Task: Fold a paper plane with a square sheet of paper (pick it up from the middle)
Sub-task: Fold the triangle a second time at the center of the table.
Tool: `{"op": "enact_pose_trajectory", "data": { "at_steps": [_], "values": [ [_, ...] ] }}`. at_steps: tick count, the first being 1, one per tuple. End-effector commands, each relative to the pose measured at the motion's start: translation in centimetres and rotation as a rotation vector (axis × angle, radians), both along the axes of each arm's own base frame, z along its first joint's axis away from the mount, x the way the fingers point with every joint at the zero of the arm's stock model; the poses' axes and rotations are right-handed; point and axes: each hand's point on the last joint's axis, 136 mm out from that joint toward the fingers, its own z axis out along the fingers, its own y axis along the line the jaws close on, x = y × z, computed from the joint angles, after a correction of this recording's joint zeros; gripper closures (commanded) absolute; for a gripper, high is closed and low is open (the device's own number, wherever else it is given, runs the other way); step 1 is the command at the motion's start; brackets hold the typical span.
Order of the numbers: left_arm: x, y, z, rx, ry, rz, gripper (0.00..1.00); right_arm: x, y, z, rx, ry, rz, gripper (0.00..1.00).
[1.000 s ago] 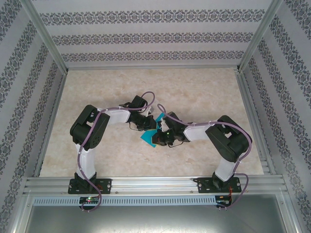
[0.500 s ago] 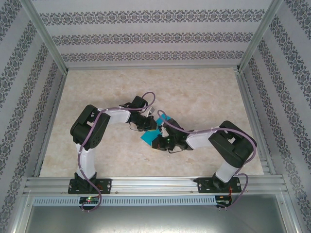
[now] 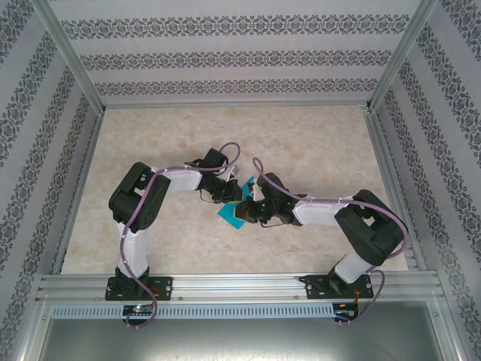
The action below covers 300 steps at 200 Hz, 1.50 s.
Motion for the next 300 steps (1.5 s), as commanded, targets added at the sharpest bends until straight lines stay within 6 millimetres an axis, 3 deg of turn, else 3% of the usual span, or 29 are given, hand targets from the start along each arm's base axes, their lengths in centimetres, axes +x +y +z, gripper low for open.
{"op": "enact_pose_trajectory", "data": {
  "at_steps": [1, 56, 98, 150, 222, 300],
  "values": [
    [-1.6, 2.6, -4.1, 0.134, 0.07, 0.017, 0.87, 0.7, -0.6, -1.4, -0.075, 0.007, 0.015, 0.93],
    [-1.6, 2.4, -3.8, 0.122, 0.069, 0.013, 0.87, 1.2, -1.0, -4.7, -0.144, 0.043, 0.034, 0.93],
    [-1.1, 2.1, -3.4, 0.116, 0.061, 0.013, 0.86, -1.2, -2.4, -7.3, -0.225, 0.087, 0.042, 0.93],
    [0.8, 2.0, -2.0, 0.087, 0.037, 0.032, 0.86, -4.0, -3.3, -8.6, -0.309, 0.12, 0.092, 0.93],
    [3.4, 3.3, -1.6, 0.084, 0.016, 0.052, 0.86, -6.1, -4.5, -9.4, -0.328, 0.151, 0.102, 0.94],
    [4.0, 3.0, -0.1, 0.048, -0.003, 0.047, 0.86, -5.6, -3.6, -8.2, -0.28, 0.131, 0.095, 0.94]
  ]
}}
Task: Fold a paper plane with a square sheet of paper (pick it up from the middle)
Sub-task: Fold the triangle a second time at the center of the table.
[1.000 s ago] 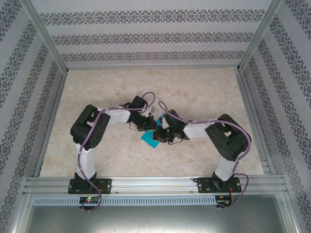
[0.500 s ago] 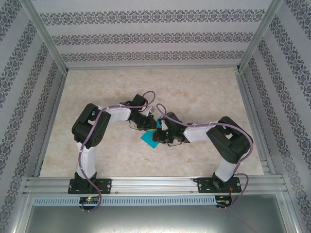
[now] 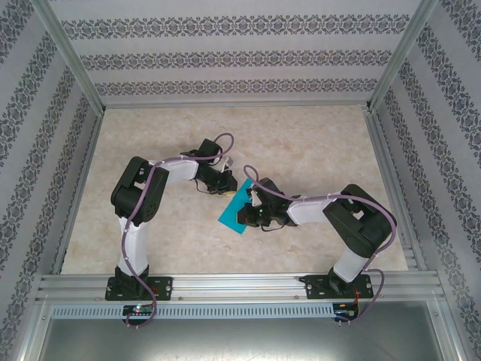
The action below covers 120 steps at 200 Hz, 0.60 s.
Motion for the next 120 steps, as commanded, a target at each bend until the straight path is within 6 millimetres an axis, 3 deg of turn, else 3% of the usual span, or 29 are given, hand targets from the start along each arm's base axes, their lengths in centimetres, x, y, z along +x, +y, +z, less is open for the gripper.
{"op": "enact_pose_trajectory", "data": {
  "at_steps": [1, 61, 81, 120],
  "values": [
    [0.5, 0.8, -0.3, 0.034, -0.022, 0.004, 0.86, -3.6, -2.4, -3.0, -0.12, 0.144, 0.012, 0.94],
    [-0.8, 1.4, 3.7, 0.014, -0.083, 0.02, 0.85, -0.8, -0.6, 1.5, 0.043, 0.065, -0.026, 0.86],
    [-2.1, 0.9, 4.3, -0.004, -0.073, 0.004, 0.85, 0.2, -0.8, 2.9, 0.074, 0.036, -0.053, 0.78],
    [-4.3, -0.8, 5.0, -0.047, -0.069, -0.037, 0.84, 2.0, -2.5, 3.7, 0.086, 0.003, -0.105, 0.79]
  ]
}}
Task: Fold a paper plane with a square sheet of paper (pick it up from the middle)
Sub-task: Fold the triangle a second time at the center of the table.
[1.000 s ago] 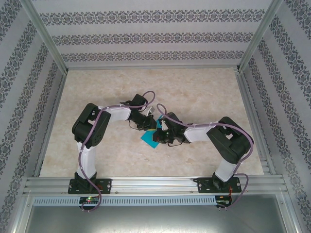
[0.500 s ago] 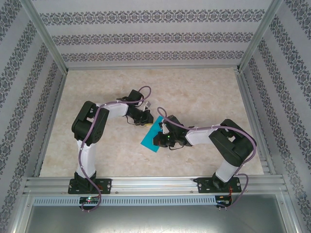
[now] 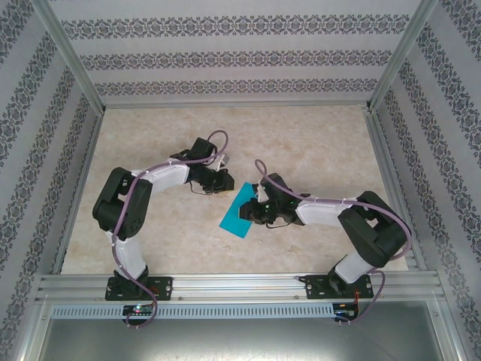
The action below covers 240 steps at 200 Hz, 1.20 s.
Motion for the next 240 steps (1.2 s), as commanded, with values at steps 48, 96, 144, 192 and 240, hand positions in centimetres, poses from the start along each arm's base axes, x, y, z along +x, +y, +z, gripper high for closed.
{"op": "enact_pose_trajectory", "data": {
  "at_steps": [48, 96, 144, 192, 240],
  "values": [
    [-3.1, -2.6, -1.9, -0.041, 0.077, -0.08, 0.84, 1.7, -2.0, -1.2, -0.011, 0.015, -0.043, 0.86],
    [-3.7, -2.4, -4.2, -0.005, 0.115, -0.098, 0.84, 1.0, -3.1, -3.3, -0.053, 0.051, -0.044, 0.86],
    [-4.7, -2.1, -5.4, 0.047, 0.135, -0.13, 0.84, 0.3, -3.8, -3.8, -0.078, 0.058, -0.043, 0.82],
    [-4.8, -1.2, -6.7, 0.114, 0.133, -0.126, 0.84, -0.8, -5.3, -4.1, -0.149, 0.063, -0.039, 0.82],
    [-4.6, -1.3, -6.4, 0.112, 0.124, -0.127, 0.84, -1.7, -7.3, -1.8, -0.174, 0.027, -0.08, 0.79]
  ]
}}
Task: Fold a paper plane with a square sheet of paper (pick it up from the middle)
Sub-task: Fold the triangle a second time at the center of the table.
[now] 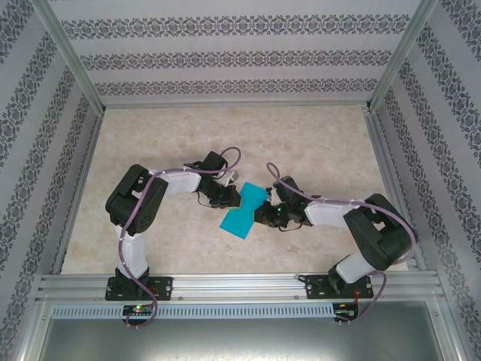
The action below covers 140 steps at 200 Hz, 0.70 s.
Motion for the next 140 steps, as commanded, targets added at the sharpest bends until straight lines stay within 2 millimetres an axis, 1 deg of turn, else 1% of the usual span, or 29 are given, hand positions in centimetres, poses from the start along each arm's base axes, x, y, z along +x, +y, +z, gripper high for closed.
{"op": "enact_pose_trajectory", "data": {
  "at_steps": [1, 29, 50, 87, 107, 140],
  "values": [
    [-0.8, 0.8, -1.7, 0.08, 0.021, -0.018, 0.83, -0.3, -1.8, 0.8, -0.049, -0.024, -0.022, 0.79],
    [-0.4, 0.3, -0.4, 0.05, 0.004, -0.017, 0.81, 0.9, -2.3, 2.7, -0.003, -0.061, -0.055, 0.74],
    [-0.1, 0.1, 1.0, 0.033, -0.026, -0.012, 0.76, 1.9, -2.0, 3.8, 0.033, -0.081, -0.064, 0.67],
    [-0.1, 0.3, 3.0, 0.019, -0.061, -0.008, 0.68, 2.9, -0.8, 4.3, 0.079, -0.092, -0.051, 0.63],
    [-0.4, 0.6, 3.4, 0.024, -0.071, -0.005, 0.63, 3.3, -0.4, 4.4, 0.09, -0.098, -0.044, 0.62],
    [-0.8, 1.3, 4.1, 0.04, -0.096, 0.006, 0.55, 3.2, 1.2, 4.6, 0.12, -0.094, 0.004, 0.59]
  ]
}}
